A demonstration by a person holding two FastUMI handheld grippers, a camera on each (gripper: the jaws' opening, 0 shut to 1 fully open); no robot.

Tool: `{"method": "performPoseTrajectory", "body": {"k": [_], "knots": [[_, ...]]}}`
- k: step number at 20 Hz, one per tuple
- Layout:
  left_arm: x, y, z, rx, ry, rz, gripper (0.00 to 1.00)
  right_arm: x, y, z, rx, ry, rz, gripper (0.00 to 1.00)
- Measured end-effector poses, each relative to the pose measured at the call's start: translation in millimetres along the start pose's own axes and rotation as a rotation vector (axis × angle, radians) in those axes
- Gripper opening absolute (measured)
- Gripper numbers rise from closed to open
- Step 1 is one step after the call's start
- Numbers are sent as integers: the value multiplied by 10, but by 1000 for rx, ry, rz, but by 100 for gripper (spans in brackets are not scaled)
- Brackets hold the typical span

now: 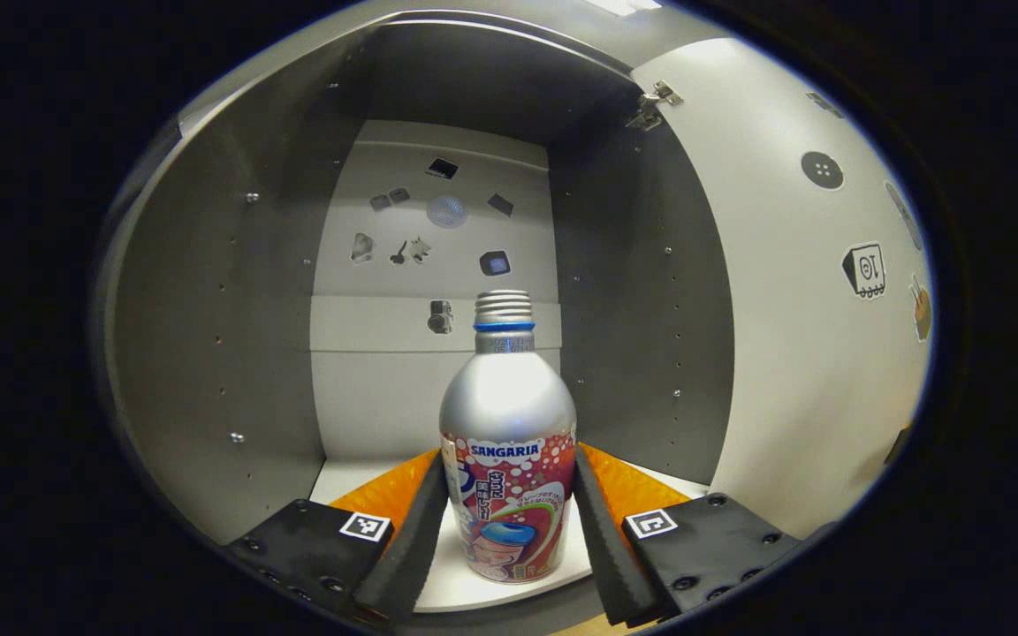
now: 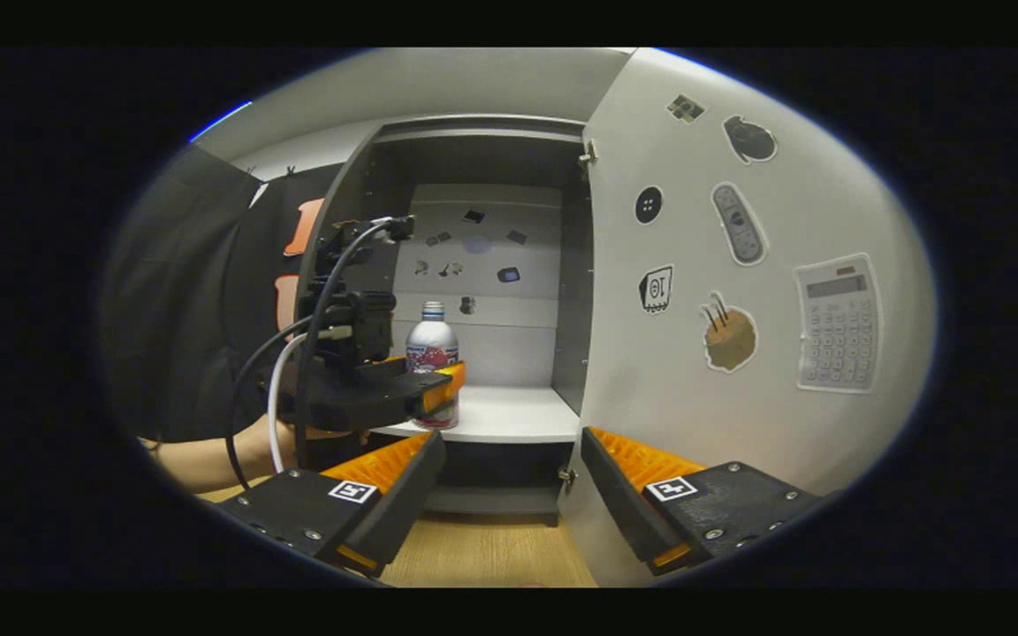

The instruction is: Open the cabinet door with the right hand, grasp the bottle in the cabinet with the left hand and place it on the coaster, then close the cabinet door with the right hand.

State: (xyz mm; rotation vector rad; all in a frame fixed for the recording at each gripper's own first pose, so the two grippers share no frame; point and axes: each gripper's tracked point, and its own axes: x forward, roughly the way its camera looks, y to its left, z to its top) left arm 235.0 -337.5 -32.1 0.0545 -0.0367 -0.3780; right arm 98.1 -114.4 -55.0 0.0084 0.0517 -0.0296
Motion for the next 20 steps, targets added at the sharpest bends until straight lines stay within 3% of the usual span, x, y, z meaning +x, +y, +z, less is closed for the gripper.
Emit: {"method": "performPoseTrajectory", "body": {"k": [4,10,15,20], "knots": [[-315,64,117,-5,-47,43,83,-83,76,5,8,-17,61,95],[-1244,317,43,6,-59,142,82,-238,302,-130,24,-22,157,95],[-1808,423,-237,17,-38,142,80,-417,566,-174,-15,-49,157,95],[-2302,515,-729,-19,4,109,82,-617,842,-349,-33,-32,84,95]]}}
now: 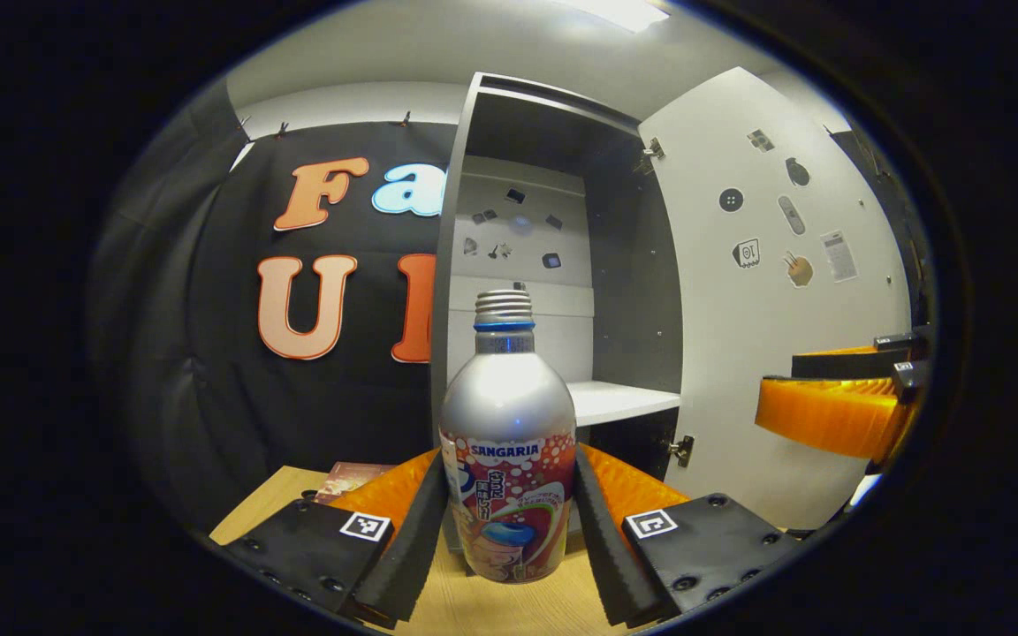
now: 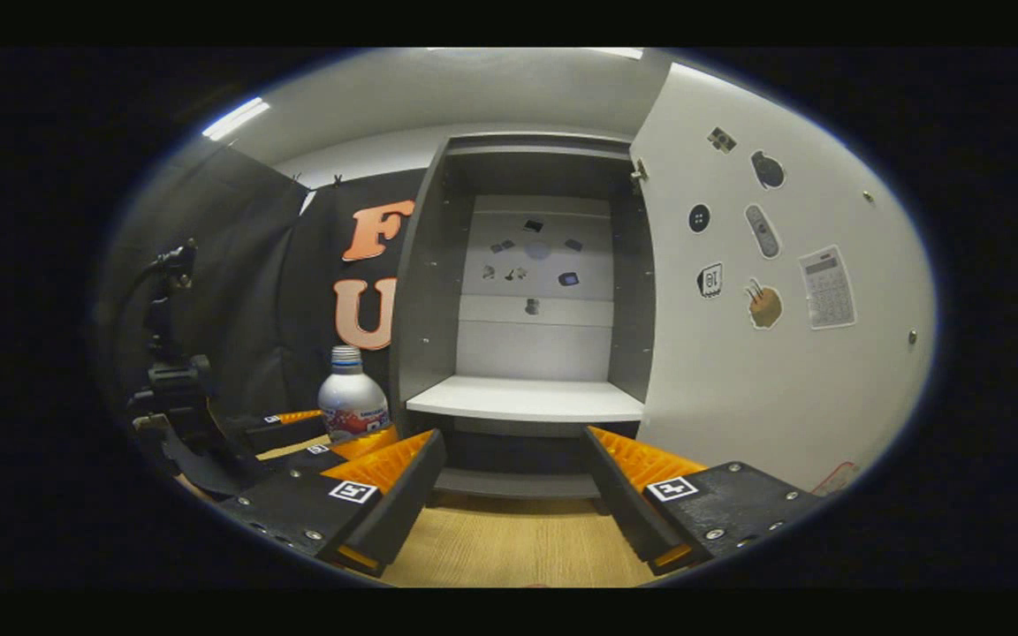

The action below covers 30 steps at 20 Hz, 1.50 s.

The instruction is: Open the cabinet door with the right hand, grasp the bottle in the cabinet with the left hand and place it on the coaster, then close the cabinet door with the right hand.

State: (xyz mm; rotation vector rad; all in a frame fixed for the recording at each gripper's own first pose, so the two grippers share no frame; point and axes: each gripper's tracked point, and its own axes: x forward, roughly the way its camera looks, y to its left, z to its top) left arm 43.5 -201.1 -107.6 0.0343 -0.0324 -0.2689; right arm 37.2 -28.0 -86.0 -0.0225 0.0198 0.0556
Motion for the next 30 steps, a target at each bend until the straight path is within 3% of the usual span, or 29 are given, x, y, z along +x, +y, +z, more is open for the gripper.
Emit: {"method": "performPoseTrajectory", "body": {"k": [6,10,17,24,30], "knots": [[-536,106,-694,45,38,-39,82,-340,304,-295,-28,92,-68,95],[-784,140,-1216,35,110,-40,82,-527,506,-300,7,88,-57,95],[-973,180,-1922,30,211,-14,82,-625,425,-524,-9,142,-88,95],[-987,206,-2223,21,266,-8,82,-681,427,-637,-9,174,-88,95],[-1030,133,-2168,86,246,-31,84,-648,422,-594,-1,171,-81,95]]}}
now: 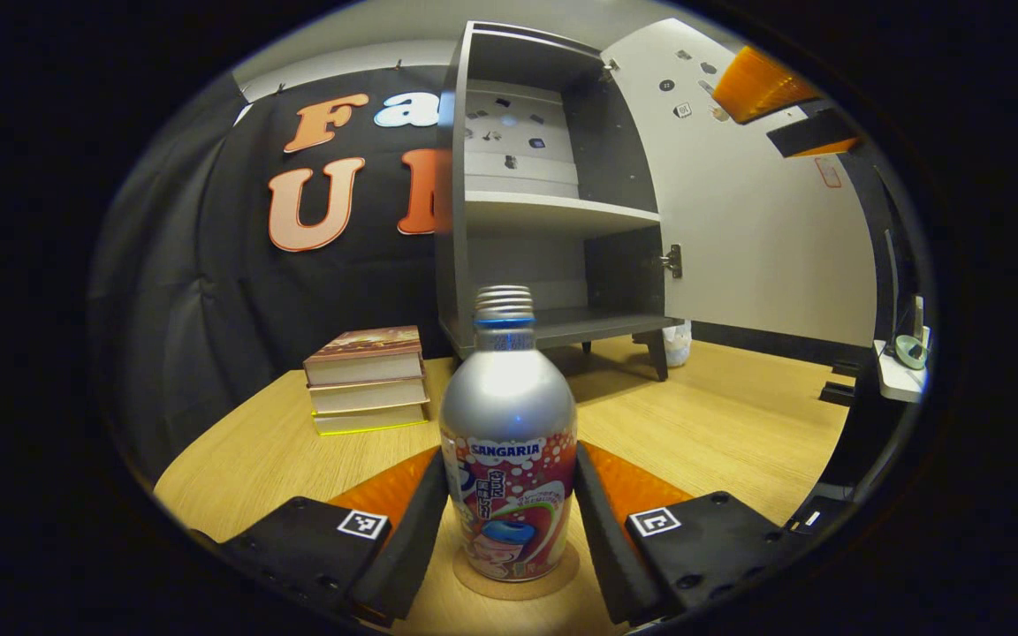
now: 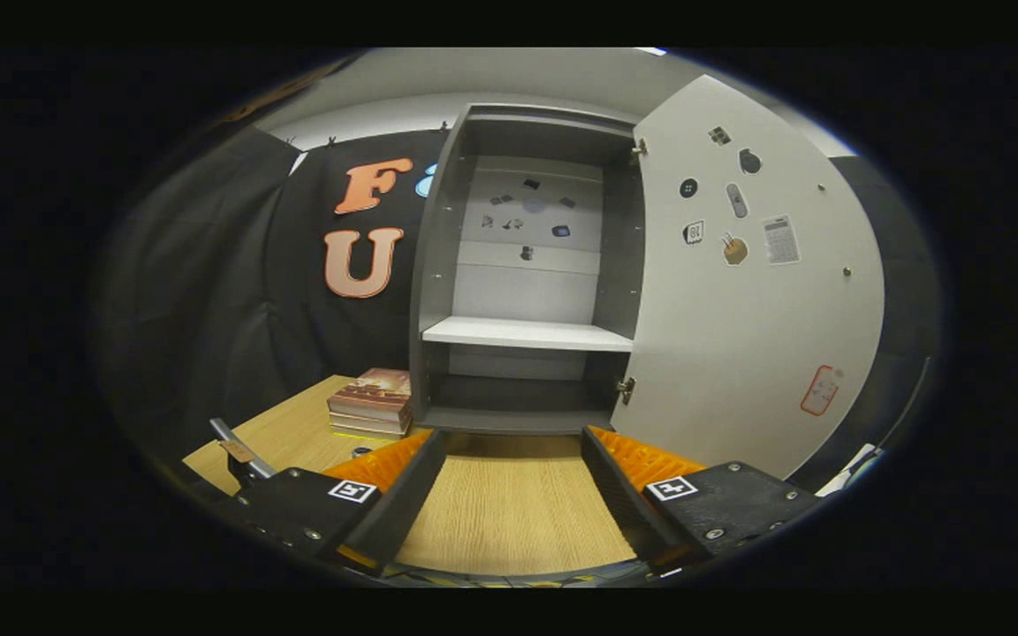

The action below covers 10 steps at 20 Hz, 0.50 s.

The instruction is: Open the cabinet door with the right hand, grasp the bottle in the cabinet with the left hand and place it on the coaster, then close the cabinet door with the right hand.

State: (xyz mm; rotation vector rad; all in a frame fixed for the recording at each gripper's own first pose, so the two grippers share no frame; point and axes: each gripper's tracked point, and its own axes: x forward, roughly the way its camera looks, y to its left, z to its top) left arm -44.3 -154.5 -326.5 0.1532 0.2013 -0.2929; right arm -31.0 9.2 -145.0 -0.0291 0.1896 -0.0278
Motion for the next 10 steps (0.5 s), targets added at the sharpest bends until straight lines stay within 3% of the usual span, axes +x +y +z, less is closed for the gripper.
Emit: {"method": "performPoseTrajectory", "body": {"k": [10], "knots": [[1,-1,-41,-16,50,-27,91,-75,26,82,-7,-11,-2,95]]}}
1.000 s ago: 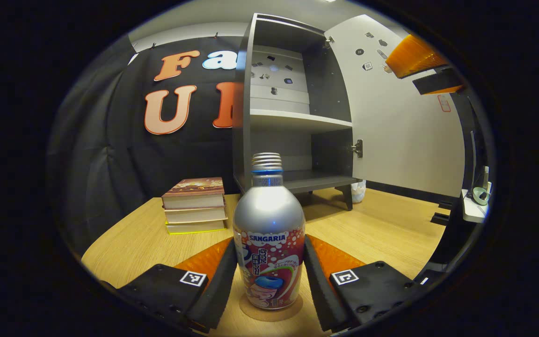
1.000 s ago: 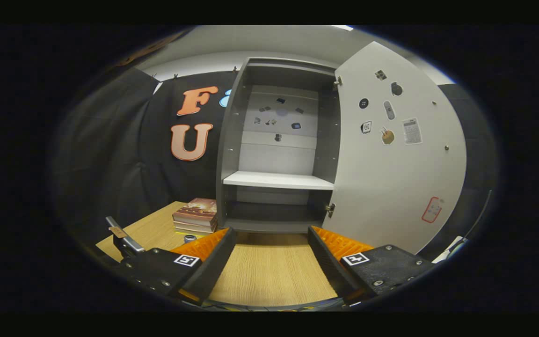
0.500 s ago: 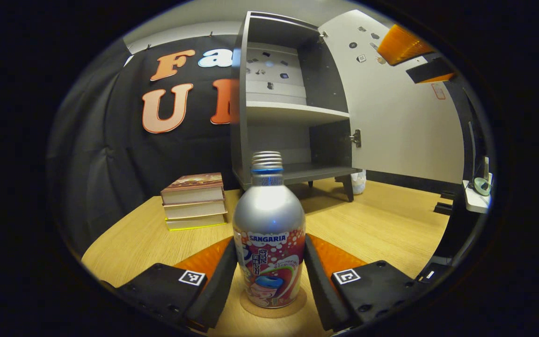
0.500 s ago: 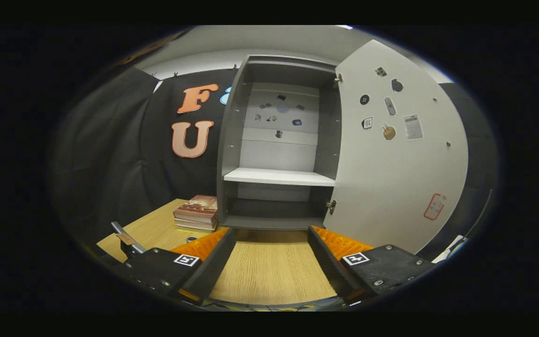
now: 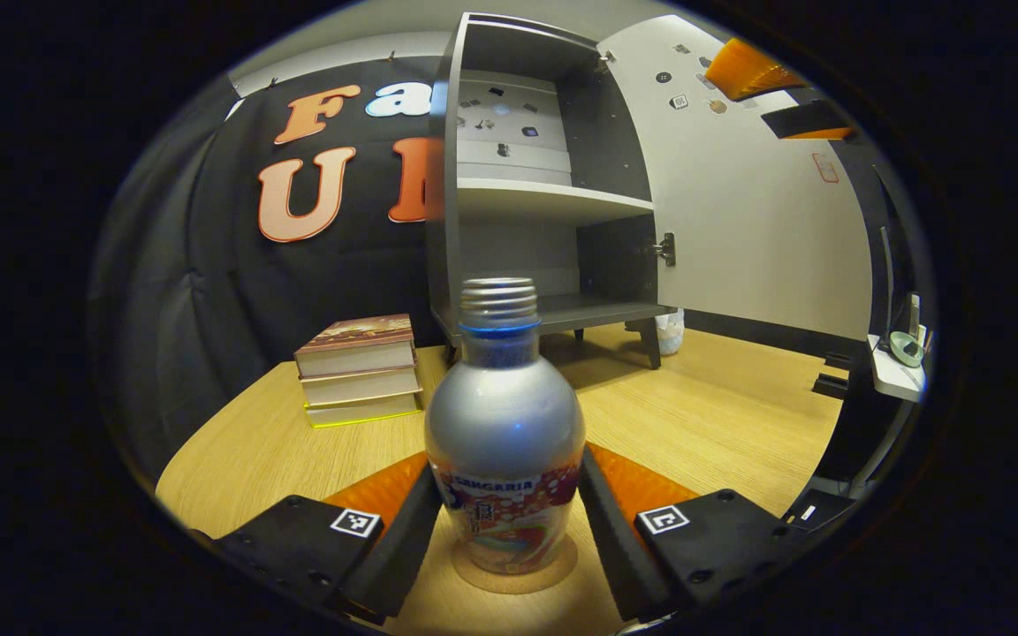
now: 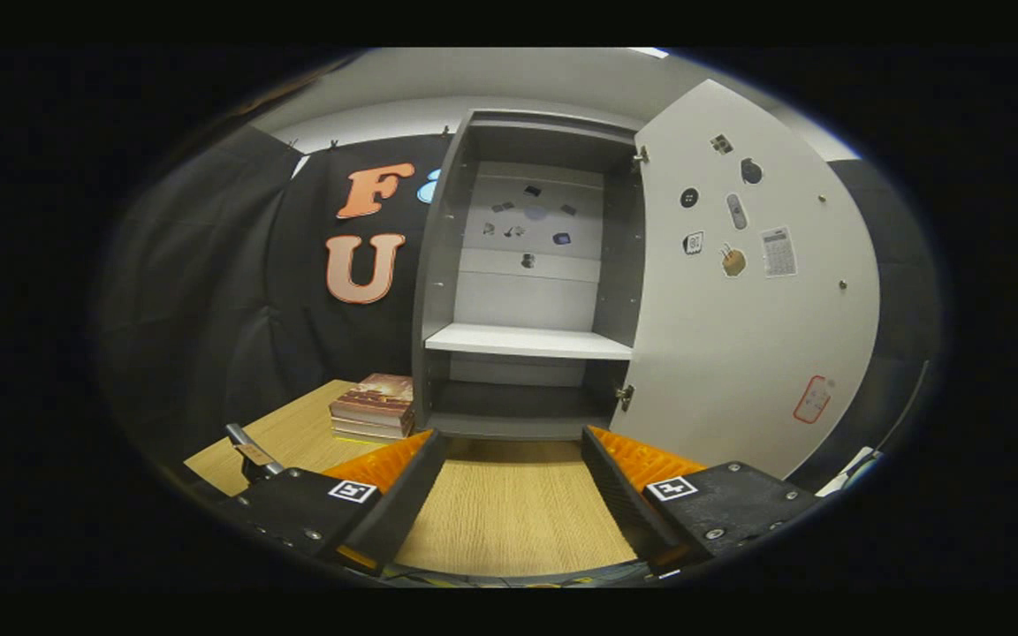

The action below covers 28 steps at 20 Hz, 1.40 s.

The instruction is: Open the cabinet door with the right hand, grasp the bottle in the cabinet with the left hand and place it on the coaster, then close the cabinet door with the right hand.

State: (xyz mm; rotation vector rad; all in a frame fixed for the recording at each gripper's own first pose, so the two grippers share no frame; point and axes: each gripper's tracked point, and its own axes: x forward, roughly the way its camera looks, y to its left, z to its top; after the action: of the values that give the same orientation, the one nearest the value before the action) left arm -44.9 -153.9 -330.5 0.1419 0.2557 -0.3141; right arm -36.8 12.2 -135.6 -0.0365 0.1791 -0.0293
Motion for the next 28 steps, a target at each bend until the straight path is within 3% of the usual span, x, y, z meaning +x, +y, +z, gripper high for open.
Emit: {"method": "performPoseTrajectory", "body": {"k": [6,12,21,28], "knots": [[15,-2,254,22,-36,-16,93,-131,-82,158,11,-29,-41,95],[14,20,741,15,-87,-28,92,-431,-476,436,17,-83,-129,95],[-135,-76,1694,-72,-174,22,93,-790,-1612,614,40,-157,-291,95],[-247,-109,2221,-92,-216,66,93,-1101,-2603,619,-15,-159,-451,97]]}}
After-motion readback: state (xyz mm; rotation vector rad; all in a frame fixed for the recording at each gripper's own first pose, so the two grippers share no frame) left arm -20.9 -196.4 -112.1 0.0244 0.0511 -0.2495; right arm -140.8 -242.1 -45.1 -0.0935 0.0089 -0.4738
